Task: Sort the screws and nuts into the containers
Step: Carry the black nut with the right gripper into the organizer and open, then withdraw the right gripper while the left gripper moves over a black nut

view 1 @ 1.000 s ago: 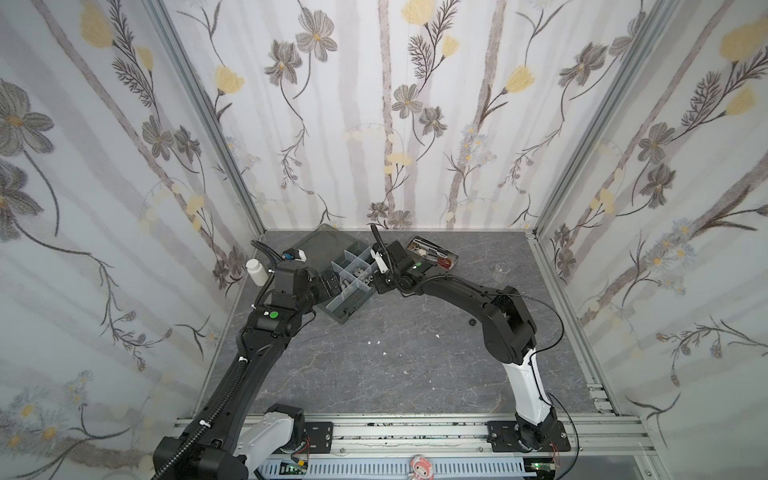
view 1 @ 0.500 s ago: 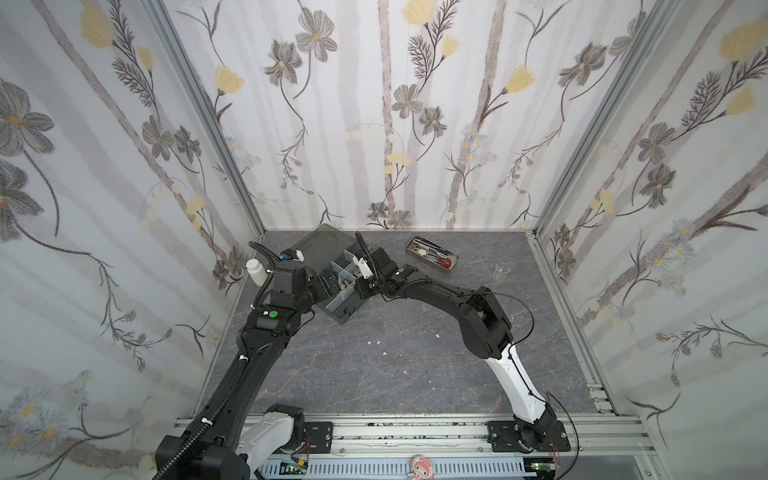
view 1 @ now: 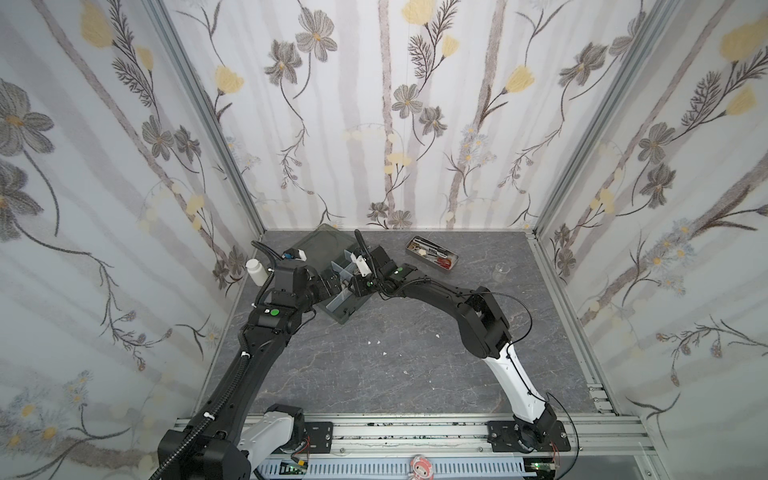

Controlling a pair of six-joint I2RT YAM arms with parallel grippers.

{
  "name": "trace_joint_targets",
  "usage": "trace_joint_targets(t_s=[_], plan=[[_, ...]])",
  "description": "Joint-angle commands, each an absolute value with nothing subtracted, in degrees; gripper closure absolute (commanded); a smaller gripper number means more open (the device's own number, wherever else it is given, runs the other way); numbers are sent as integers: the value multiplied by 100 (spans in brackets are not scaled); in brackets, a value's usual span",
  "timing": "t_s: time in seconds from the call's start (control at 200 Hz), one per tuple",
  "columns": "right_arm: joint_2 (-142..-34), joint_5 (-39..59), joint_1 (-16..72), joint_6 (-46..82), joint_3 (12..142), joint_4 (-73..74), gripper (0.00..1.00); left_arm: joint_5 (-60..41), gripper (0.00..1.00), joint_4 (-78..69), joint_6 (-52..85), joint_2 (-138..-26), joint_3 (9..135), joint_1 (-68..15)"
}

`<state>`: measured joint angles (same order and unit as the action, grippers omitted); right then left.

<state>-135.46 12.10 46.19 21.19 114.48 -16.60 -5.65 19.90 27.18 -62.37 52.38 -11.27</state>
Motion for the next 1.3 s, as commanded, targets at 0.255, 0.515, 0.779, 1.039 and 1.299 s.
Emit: trace_joint_targets(t_s=[0.255,0.515,0.779,1.039,1.299], plan=[[-11479,932,4173,2325,8901,-592,54,-4,7,2538,2566,-6828,6144,-2042],[-9608,1264,3234,2942,6168,685,54,638,10,3050,2701,-7736,7107,-3059],[-7638,1263,2457,3053,4433,1008,48,971,12,3404,2812,-8980,8110,-3705],[-6009,1417,1716,3407,2894,1518,36,1004,13,3861,2768,-10455,9433,-3914],[-5572,1853,1240,3605,2296,1763,28,985,13,4159,2753,-11800,10671,-3996]])
